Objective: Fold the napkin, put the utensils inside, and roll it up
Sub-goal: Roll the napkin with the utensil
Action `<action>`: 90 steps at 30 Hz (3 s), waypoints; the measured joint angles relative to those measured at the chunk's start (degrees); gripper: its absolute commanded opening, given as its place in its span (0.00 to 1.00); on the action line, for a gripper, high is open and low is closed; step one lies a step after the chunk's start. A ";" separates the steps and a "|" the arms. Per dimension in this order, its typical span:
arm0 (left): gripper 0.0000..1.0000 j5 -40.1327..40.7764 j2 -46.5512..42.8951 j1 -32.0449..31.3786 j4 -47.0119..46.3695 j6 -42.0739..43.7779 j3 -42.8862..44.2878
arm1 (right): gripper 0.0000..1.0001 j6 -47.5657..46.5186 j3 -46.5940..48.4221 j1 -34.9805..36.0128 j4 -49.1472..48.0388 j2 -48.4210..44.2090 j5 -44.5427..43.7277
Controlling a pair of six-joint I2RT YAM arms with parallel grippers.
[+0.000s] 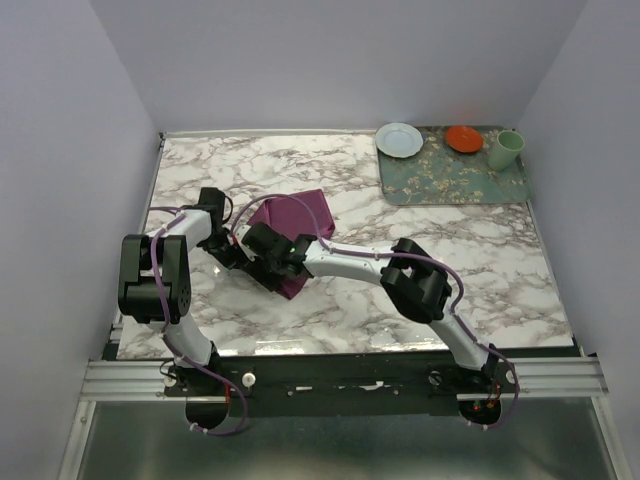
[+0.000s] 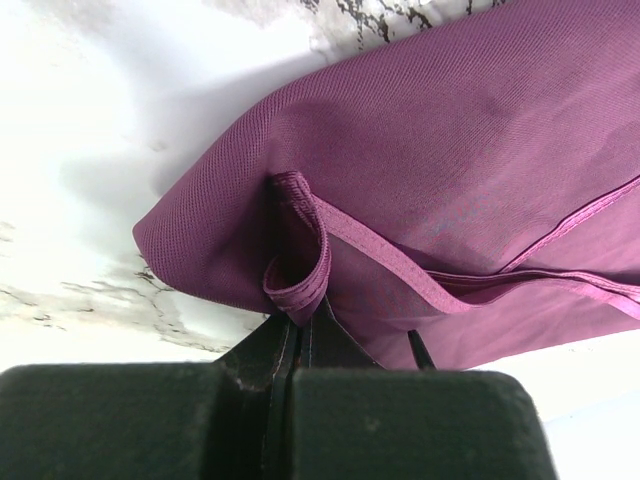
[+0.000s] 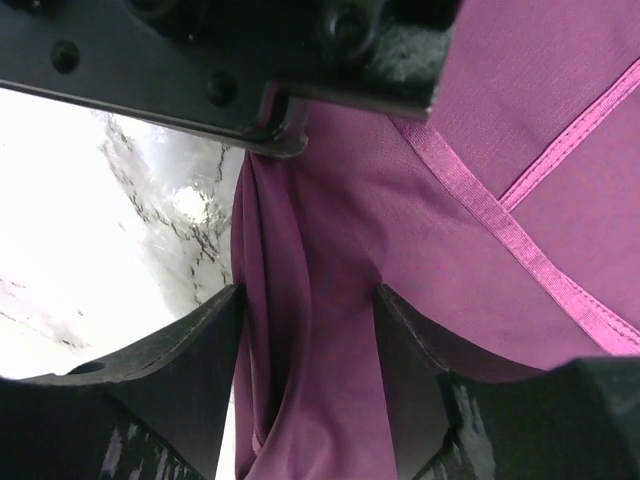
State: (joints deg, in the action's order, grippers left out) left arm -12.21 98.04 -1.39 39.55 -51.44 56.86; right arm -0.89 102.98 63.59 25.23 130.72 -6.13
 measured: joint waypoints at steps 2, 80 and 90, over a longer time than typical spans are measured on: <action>0.00 -0.31 0.13 0.20 0.04 -0.02 0.07 | 0.64 0.74 -0.57 0.04 -1.22 0.00 0.20; 0.62 -1.73 0.55 1.11 -0.63 6.36 2.54 | 0.01 12.87 -4.72 -8.26 -8.46 -0.61 24.48; 0.52 1.55 -14.64 0.92 -4.04 12.04 0.87 | 0.01 20.50 -4.50 -14.47 -12.87 3.72 44.83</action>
State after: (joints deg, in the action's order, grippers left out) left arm -10.66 83.40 -0.47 35.51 -39.40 57.74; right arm 19.62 98.48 49.12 12.36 134.43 38.70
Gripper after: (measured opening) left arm 0.612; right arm 0.014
